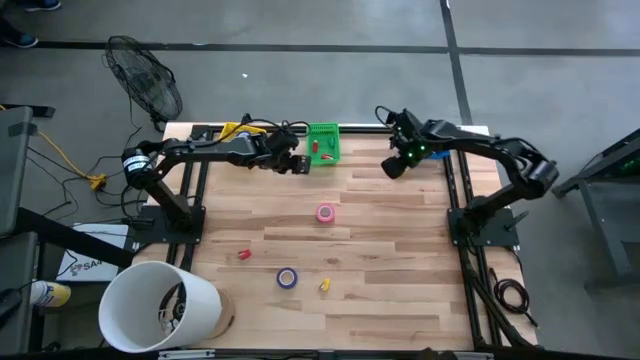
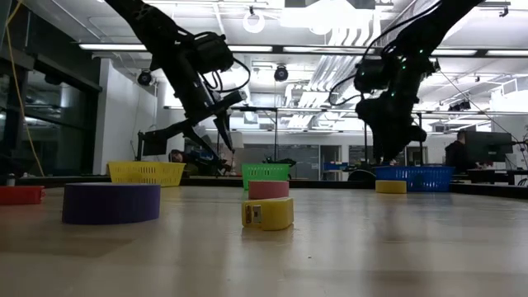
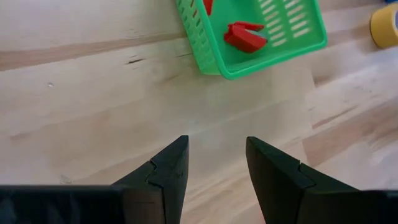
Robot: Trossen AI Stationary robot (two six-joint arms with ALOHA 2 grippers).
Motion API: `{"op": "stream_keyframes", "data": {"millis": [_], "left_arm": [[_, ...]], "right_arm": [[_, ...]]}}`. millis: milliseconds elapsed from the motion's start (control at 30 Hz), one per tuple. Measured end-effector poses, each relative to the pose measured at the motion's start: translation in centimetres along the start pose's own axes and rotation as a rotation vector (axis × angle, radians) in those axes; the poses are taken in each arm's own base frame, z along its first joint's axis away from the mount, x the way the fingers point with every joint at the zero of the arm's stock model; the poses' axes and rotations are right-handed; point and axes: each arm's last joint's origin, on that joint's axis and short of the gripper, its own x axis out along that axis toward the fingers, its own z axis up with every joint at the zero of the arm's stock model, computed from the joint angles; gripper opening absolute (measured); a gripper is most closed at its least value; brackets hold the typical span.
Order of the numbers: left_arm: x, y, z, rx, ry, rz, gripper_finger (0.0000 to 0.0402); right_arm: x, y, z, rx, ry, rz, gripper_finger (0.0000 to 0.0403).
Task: Pick and place Stapler, Stapler remover, tape
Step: Put the yellow tape into the yellow basket
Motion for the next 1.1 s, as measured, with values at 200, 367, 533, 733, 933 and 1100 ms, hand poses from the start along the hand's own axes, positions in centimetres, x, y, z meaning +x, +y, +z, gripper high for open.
{"op": "stream_keyframes", "data": {"millis": [200, 367, 533, 733, 933, 1100], "left_arm": [[0.0, 0.0, 0.0, 0.063, 0.000, 0.000, 0.0157], [0.0, 0.0, 0.0, 0.127, 0.000, 0.000, 0.0157], [0.0, 0.0, 0.0, 0.154, 0.000, 0.000, 0.0157], [0.0, 0.0, 0.0, 0.178, -0.004, 0.004, 0.0157], [0.0, 0.0, 0.0, 0.184, -0.004, 0.004, 0.0157], [0.0, 0.0, 0.0, 0.184, -0.005, 0.005, 0.0157]], "right_arm": [[1.1, -0.2, 0.2, 0.037, -0.001, -0.130, 0.0154], [2.2, -0.4, 0.4, 0.043, 0.008, -0.184, 0.0154], [3.4, -0.2, 0.5, 0.067, 0.035, -0.183, 0.0154], [4.6, -0.1, 0.5, 0.086, 0.060, -0.195, 0.0154], [4.7, 0.0, 0.4, 0.090, 0.076, -0.166, 0.0146], [4.8, 0.3, 0.4, 0.081, 0.086, -0.130, 0.0103]]}}
